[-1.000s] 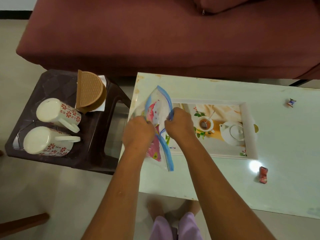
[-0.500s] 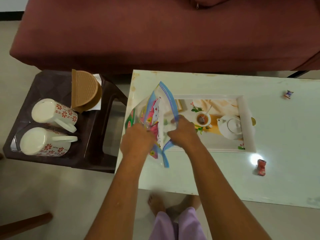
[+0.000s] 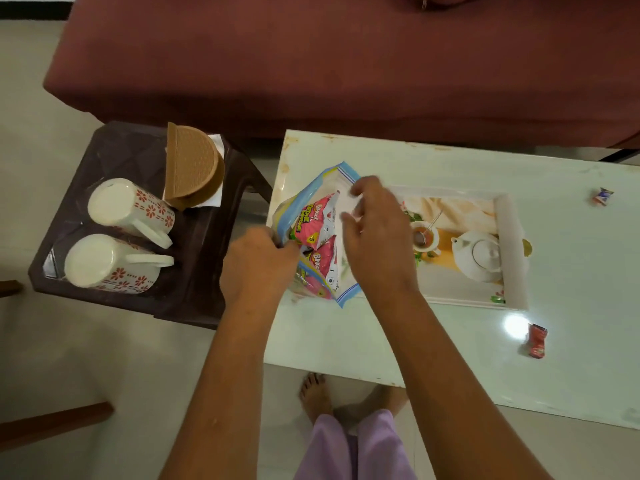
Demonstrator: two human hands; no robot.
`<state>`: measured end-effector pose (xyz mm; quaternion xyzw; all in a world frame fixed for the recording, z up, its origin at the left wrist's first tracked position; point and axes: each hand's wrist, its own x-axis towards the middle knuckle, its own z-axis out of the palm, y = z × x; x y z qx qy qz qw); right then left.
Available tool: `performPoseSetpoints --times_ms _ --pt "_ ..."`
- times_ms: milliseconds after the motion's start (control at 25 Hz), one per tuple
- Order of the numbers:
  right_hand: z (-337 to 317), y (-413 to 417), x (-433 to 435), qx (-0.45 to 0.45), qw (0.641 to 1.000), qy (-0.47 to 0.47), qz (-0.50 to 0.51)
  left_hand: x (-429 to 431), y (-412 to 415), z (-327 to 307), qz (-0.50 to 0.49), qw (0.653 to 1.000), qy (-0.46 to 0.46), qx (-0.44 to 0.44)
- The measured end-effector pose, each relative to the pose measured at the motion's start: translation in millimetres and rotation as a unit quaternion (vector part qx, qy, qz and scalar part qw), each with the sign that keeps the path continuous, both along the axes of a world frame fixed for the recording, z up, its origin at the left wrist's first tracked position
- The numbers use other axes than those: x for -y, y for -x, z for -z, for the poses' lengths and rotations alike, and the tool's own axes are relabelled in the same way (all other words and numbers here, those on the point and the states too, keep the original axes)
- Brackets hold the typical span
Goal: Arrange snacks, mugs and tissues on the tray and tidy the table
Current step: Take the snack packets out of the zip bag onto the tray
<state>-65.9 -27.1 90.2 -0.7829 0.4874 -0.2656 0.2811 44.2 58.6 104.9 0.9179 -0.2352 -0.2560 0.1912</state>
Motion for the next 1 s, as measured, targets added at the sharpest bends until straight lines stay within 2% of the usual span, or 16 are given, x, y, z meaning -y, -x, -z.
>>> performPoseSetpoints --times_ms 40,120,200,360,520,640,760,880,1000 --pt "4 -10 -3 -0.049 0.997 -0.059 -0.031 -1 1 -1 -0.004 1.000 0.006 0.007" --pt "19 -22 -6 -0.166 0.961 -0.207 -0.078 -2 4 -1 -0.009 0.999 0.011 0.035" --pt "29 -25 -3 -0.182 0.931 -0.309 -0.065 -3 9 -1 -0.009 0.999 0.018 0.050" --pt "43 -27 -6 -0.166 0.935 -0.314 -0.019 -3 17 7 -0.003 0.998 0.039 0.048" --pt "45 -29 -12 -0.184 0.931 -0.312 -0.035 1 25 8 0.012 0.993 0.072 0.090" --pt "29 -24 -7 -0.109 0.952 -0.286 -0.025 2 29 0 0.021 0.986 0.130 0.104" --pt "-2 -7 8 0.008 0.964 -0.267 0.011 5 35 -12 0.036 0.961 0.248 0.118" --pt "-33 25 32 0.084 0.953 -0.288 0.037 17 48 -18 0.109 0.928 0.320 0.157" --pt "-56 70 57 0.192 0.932 -0.298 0.071 36 65 -20 0.152 0.925 0.334 0.100"
